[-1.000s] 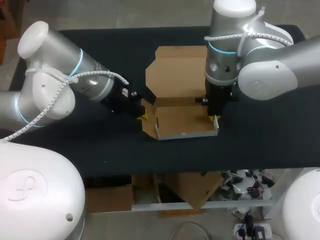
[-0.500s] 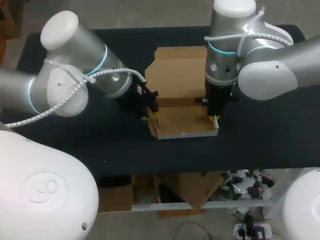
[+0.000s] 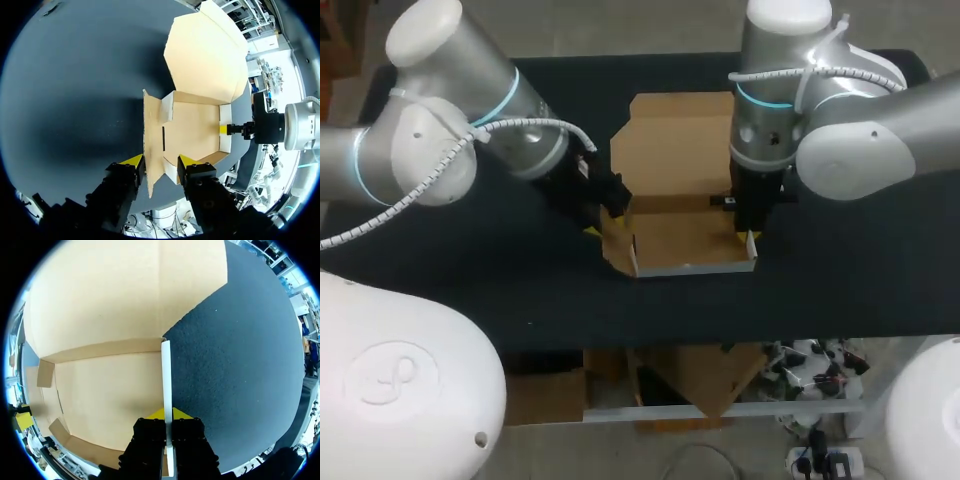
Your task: Assemble the packaging by folding the flat box into shape, placing the metal phone stand inside, and closing the box properly
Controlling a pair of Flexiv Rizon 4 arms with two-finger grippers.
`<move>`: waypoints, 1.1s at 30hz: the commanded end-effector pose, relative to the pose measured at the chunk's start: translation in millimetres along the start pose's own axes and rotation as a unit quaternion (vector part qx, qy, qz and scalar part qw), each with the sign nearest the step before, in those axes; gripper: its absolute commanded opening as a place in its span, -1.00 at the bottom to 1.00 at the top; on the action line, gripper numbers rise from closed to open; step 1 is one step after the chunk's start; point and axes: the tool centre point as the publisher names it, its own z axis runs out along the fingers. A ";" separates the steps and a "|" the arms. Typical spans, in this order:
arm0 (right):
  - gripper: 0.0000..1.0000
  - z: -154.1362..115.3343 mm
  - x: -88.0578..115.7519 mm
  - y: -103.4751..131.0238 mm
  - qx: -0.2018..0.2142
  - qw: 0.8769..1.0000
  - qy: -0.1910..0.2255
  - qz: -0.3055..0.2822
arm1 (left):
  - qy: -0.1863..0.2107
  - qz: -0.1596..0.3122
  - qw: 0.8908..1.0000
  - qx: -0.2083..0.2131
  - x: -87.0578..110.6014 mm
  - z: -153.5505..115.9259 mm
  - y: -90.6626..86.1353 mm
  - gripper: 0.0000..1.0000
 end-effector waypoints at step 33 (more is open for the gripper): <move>-1.00 0.8 0.5 -0.4 0.000 1.000 -0.001 0.001 | 0.117 0.015 0.993 0.018 -77.0 -3.5 0.0 -1.00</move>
